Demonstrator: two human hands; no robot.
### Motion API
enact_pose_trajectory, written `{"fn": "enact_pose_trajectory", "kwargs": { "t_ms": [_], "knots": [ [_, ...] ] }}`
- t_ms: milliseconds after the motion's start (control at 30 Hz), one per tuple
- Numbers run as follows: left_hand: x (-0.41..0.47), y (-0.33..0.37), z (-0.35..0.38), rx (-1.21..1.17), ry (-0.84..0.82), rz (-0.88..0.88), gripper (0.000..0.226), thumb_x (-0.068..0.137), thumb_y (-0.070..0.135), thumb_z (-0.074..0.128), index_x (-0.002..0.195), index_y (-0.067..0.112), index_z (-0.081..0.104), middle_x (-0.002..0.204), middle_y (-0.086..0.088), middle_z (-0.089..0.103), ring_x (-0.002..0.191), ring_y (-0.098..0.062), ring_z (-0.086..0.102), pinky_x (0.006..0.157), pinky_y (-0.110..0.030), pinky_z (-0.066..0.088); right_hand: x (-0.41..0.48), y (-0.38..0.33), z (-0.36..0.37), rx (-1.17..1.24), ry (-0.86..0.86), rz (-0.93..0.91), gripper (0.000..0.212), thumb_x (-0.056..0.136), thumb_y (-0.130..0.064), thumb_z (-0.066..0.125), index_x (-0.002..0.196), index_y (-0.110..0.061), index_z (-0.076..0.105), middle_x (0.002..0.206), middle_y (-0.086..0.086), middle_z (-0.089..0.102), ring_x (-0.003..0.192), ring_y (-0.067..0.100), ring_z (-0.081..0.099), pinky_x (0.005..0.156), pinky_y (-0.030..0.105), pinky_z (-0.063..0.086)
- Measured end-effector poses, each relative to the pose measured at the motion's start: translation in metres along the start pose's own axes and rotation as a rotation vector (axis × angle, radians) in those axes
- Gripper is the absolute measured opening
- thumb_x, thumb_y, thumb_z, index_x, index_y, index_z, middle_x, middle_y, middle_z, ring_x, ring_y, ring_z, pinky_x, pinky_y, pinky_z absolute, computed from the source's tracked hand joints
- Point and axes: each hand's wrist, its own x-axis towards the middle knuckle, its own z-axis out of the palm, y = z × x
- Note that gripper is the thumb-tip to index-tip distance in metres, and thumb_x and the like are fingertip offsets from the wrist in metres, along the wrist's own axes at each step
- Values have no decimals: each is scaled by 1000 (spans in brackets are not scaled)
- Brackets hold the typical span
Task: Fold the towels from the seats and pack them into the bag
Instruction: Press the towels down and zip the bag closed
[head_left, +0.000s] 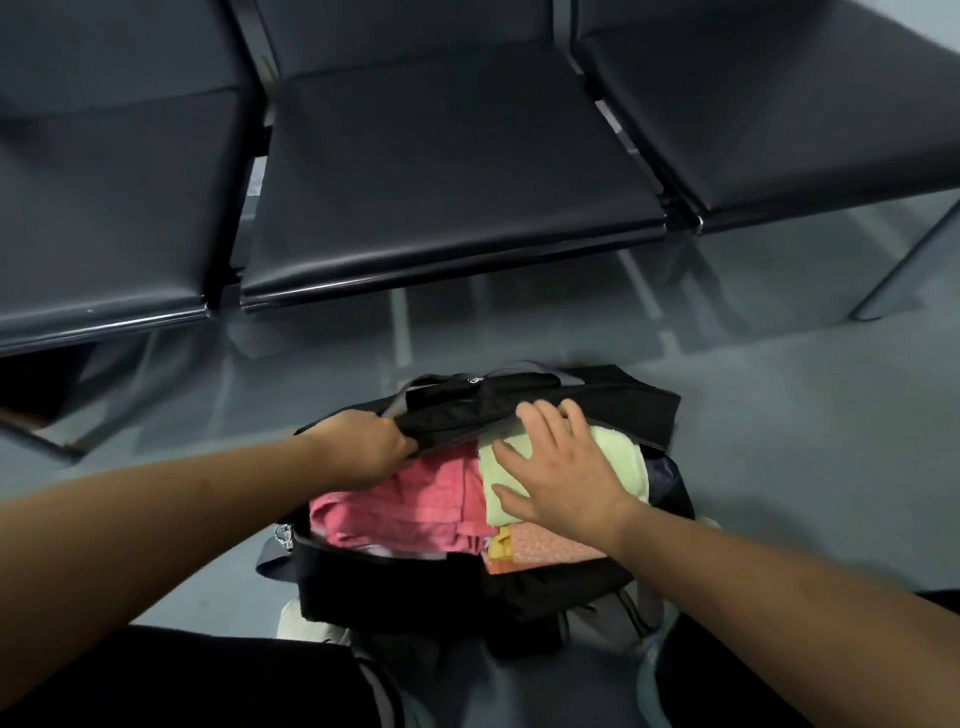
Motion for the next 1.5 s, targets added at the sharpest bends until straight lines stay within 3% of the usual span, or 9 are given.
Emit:
{"fn": "enact_pose_trajectory", "kwargs": {
  "t_ms": [200, 333, 500, 767, 867, 1033, 1333, 1433, 1500],
  "knots": [
    [-5, 17, 14, 34, -18, 18, 35, 102, 12, 34, 133, 13, 50, 116, -13, 64, 101, -36, 65, 76, -41, 46, 5, 2, 25, 5, -360, -354, 83, 81, -86, 37, 155, -52, 19, 166, 28, -5, 154, 46, -1, 110, 77, 6],
    [-21, 42, 21, 53, 467, 271, 30, 94, 21, 38, 111, 12, 61, 102, -11, 58, 86, -31, 58, 70, -40, 50, 10, 4, 46, -76, -444, -391, 101, 78, -80, 56, 153, -55, -7, 163, 28, -20, 152, 48, -11, 109, 79, 1],
    [-5, 83, 65, -405, -205, 73, 49, 104, 35, 45, 147, 11, 46, 140, -16, 53, 125, -37, 55, 101, -43, 46, 24, 9, 50, -32, -397, -355, 117, 64, -79, 71, 154, -55, 0, 166, 28, 3, 152, 48, 12, 110, 78, 12],
    [-11, 95, 128, -437, -272, -234, 51, 106, 31, 40, 148, 2, 38, 151, -23, 41, 140, -41, 39, 115, -49, 31, 24, 7, 57, -18, -362, -341, 117, 71, -78, 67, 146, -57, -21, 167, 25, -3, 154, 44, 4, 110, 77, 14],
    [-22, 82, 108, -600, -238, -101, 30, 100, 22, 51, 117, 1, 65, 120, -18, 66, 114, -36, 61, 95, -40, 49, 25, 6, 55, -17, -369, -324, 115, 71, -76, 68, 147, -57, -16, 167, 24, -1, 154, 44, 5, 111, 77, 14],
    [-64, 43, 38, -576, 356, 436, 20, 88, 29, 63, 84, 11, 70, 84, -5, 68, 87, -22, 55, 78, -30, 42, 22, 5, 48, 2, -434, -287, 105, 78, -76, 61, 148, -59, -16, 167, 22, -10, 155, 42, -5, 113, 76, 10],
    [-41, 16, 21, -692, 380, 238, 27, 82, 38, 61, 93, 18, 77, 142, 1, 50, 139, -18, 36, 117, -37, 20, 21, 1, -7, 660, -521, -157, 34, 90, -21, 60, 119, -33, 73, 167, 10, 16, 155, 22, 6, 126, 43, -1],
    [-29, 8, 16, -759, 335, 234, 20, 86, 29, 66, 94, 14, 77, 154, 5, 44, 151, -14, 24, 123, -34, 15, 10, 3, -16, 844, -531, -60, 16, 86, -19, 61, 80, -10, 72, 117, 8, 63, 114, 24, 53, 102, 29, 38],
    [-24, 6, 15, -742, 205, 244, 23, 94, 20, 66, 113, 11, 74, 159, 6, 38, 153, -12, 19, 120, -15, 3, 0, 5, -20, 911, -666, 10, 18, 88, -25, 61, 76, -13, 57, 82, 2, 58, 79, 20, 53, 77, 36, 43]
  ]
}}
